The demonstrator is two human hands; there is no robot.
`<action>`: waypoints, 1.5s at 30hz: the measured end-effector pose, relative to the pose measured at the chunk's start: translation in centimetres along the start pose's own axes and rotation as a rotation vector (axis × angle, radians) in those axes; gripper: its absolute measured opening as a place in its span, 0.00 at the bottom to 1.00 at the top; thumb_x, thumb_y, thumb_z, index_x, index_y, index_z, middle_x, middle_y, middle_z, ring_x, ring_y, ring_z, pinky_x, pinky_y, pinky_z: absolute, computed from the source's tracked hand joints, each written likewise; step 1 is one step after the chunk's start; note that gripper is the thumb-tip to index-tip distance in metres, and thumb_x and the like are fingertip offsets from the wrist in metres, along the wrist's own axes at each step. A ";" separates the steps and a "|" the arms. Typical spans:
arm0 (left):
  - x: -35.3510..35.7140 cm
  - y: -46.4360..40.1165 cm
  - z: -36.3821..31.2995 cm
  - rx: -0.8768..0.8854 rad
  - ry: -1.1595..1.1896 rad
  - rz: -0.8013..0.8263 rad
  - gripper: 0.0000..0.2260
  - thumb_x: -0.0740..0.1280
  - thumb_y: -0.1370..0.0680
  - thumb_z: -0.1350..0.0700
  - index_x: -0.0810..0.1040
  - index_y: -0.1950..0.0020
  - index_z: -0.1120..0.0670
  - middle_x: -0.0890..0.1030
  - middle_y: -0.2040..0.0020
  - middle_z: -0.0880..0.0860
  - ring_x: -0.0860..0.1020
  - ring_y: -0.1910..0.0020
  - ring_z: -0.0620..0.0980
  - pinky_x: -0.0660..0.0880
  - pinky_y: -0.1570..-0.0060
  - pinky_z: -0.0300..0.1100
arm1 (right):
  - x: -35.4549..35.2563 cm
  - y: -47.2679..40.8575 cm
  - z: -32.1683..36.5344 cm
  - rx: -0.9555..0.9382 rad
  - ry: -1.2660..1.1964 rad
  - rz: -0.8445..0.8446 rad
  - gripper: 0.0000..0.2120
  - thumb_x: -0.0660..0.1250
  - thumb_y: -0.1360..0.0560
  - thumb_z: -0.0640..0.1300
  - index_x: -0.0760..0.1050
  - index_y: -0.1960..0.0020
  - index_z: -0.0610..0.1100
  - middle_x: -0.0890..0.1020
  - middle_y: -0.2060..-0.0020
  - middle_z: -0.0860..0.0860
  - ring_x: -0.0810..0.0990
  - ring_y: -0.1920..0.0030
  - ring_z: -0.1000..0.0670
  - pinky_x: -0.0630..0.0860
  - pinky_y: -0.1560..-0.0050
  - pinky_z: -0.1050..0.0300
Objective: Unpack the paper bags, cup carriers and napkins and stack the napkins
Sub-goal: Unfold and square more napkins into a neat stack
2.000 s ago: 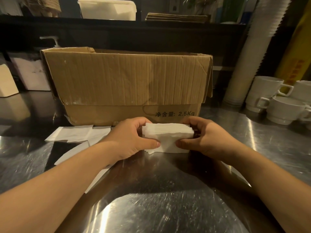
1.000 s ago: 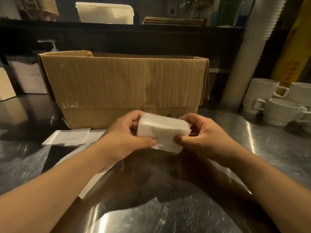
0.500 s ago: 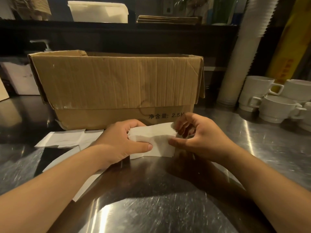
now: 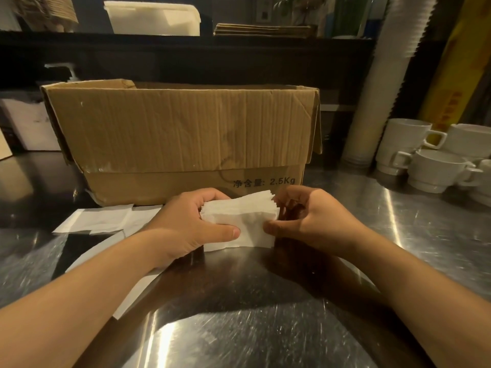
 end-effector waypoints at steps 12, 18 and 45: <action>0.0 0.1 -0.2 -0.008 0.004 -0.001 0.18 0.84 0.34 0.54 0.85 0.48 0.44 0.86 0.52 0.48 0.84 0.51 0.50 0.83 0.47 0.49 | 0.1 -0.5 -1.1 0.022 -0.101 0.028 0.14 0.76 0.26 0.48 0.77 0.42 0.53 0.84 0.48 0.53 0.83 0.48 0.53 0.83 0.44 0.50; 0.0 0.0 -0.2 -0.002 -0.004 -0.023 0.16 0.84 0.33 0.54 0.85 0.49 0.43 0.87 0.52 0.48 0.84 0.51 0.51 0.82 0.48 0.48 | -0.1 -0.4 -0.9 0.061 -0.099 -0.011 0.21 0.77 0.27 0.51 0.72 0.38 0.54 0.82 0.50 0.54 0.82 0.51 0.55 0.81 0.55 0.63; -0.1 0.0 -0.2 -0.006 0.029 -0.019 0.16 0.83 0.33 0.56 0.85 0.49 0.44 0.86 0.53 0.49 0.84 0.52 0.51 0.82 0.51 0.46 | 0.1 -0.6 -1.2 0.076 -0.158 -0.006 0.16 0.80 0.31 0.45 0.81 0.46 0.47 0.87 0.51 0.52 0.86 0.51 0.52 0.83 0.45 0.50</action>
Point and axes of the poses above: each hand's wrist, its own y-axis away from the middle knuckle, its own x-axis out of the palm, z = x × y, the point moved 4 cm from there along -y, towards the middle knuckle
